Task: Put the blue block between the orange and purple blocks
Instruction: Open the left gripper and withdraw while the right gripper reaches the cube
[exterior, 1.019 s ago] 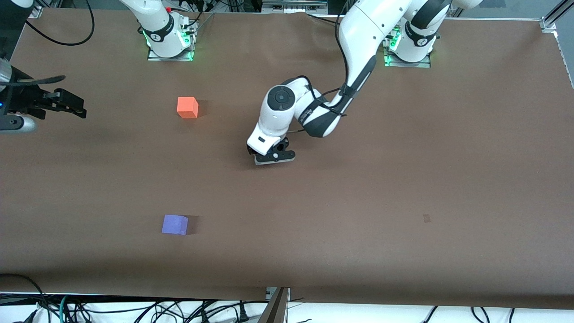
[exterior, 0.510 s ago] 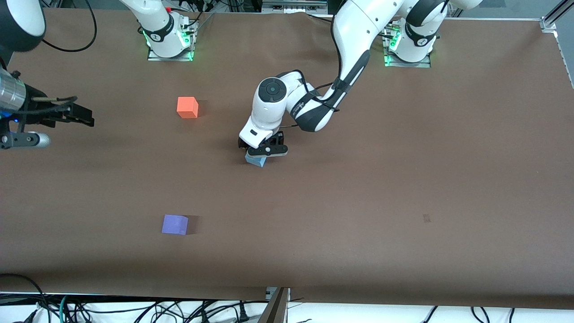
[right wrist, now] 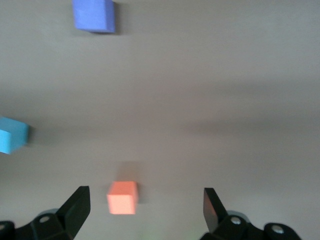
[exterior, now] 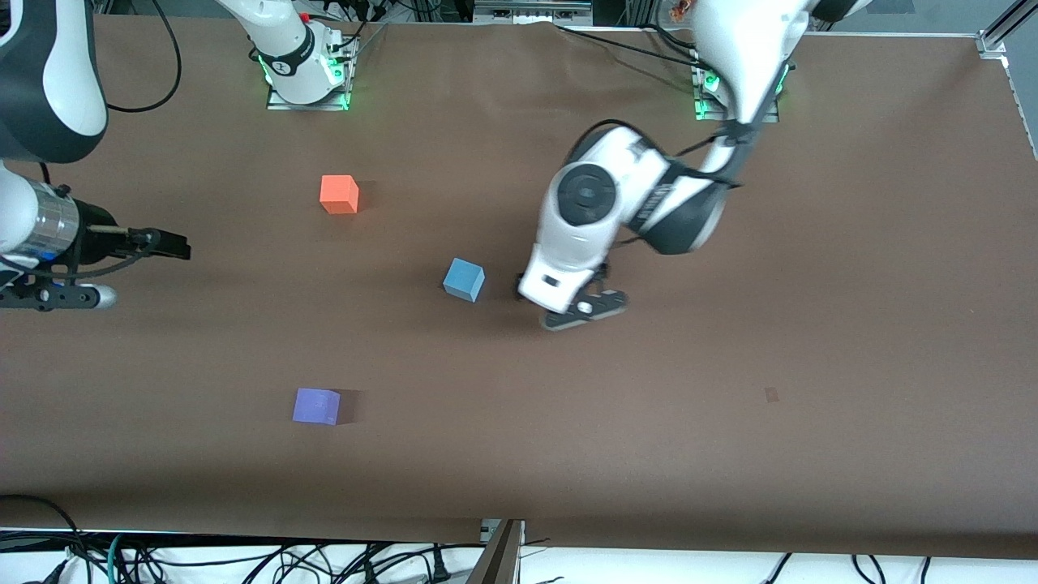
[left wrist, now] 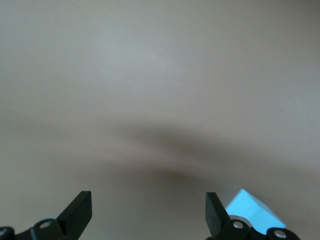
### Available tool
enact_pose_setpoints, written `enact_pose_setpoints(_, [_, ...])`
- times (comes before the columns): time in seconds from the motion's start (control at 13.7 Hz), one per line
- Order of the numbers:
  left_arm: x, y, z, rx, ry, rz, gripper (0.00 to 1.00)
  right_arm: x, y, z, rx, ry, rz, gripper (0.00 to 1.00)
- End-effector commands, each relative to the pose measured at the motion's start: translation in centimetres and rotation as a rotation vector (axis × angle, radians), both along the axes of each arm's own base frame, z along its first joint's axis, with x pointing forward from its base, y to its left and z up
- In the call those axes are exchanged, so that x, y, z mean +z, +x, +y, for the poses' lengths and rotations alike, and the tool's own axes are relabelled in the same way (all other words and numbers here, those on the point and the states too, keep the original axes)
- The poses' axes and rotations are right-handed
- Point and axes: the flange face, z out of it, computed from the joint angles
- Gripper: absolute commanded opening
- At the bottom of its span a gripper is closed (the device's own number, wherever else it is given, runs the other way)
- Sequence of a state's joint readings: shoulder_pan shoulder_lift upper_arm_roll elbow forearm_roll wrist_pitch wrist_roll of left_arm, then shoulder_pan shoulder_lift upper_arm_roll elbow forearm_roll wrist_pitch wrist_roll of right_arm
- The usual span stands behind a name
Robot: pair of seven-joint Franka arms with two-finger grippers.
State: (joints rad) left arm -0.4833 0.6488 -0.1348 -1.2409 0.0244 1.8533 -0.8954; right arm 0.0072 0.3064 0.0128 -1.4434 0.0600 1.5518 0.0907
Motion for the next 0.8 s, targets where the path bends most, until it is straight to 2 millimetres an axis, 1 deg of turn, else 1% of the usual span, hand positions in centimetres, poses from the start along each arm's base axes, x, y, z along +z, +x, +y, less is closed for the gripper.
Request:
enact_pose_setpoints(0.0, [6.0, 0.4, 6.3, -0.031, 0.009, 0.043, 1.0, -2.7, 1.3, 3.9, -0.098, 0.031, 0.004, 1.0])
enact_pose_setpoints(0.07, [8.8, 0.4, 9.2, -0.038, 0.014, 0.047, 1.0, -3.5, 1.5, 6.4, -0.114, 0.022, -0.002, 1.0])
enact_pose_setpoints(0.15, [11.4, 0.2, 12.9, -0.056, 0.017, 0.051, 1.0, -4.5, 1.5, 8.6, -0.146, 0.01, -0.006, 1.0])
enact_pose_setpoints(0.22, [13.8, -0.5, 16.6, -0.056, -0.003, 0.05, 1.0, -5.2, 1.4, 11.4, -0.169, -0.002, -0.016, 1.0])
enact_pose_setpoints(0.29, [16.1, -1.6, 20.5, -0.058, -0.022, 0.035, 1.0, -6.1, 1.4, 13.5, -0.206, -0.015, -0.016, 1.0])
enact_pose_setpoints(0.36, [17.9, -3.0, 24.3, -0.099, -0.024, 0.016, 1.0, -6.8, 1.2, 15.8, -0.237, -0.028, -0.023, 1.0])
enact_pose_setpoints(0.44, [19.3, -4.4, 27.1, -0.143, -0.022, -0.002, 1.0, -7.6, 0.9, 18.0, -0.254, -0.04, -0.025, 1.0])
enact_pose_setpoints(0.51, [20.1, -5.3, 29.8, -0.147, -0.018, -0.007, 1.0, -8.5, 0.6, 20.0, -0.271, -0.048, -0.023, 1.0])
enact_pose_setpoints(0.58, [20.0, -6.1, 31.6, -0.141, -0.012, -0.003, 1.0, -9.6, 0.4, 21.5, -0.302, -0.055, -0.026, 1.0])
enact_pose_setpoints(0.73, [19.5, -6.1, 35.0, -0.145, -0.003, 0.004, 1.0, -11.7, -0.6, 25.3, -0.345, -0.06, -0.051, 1.0])
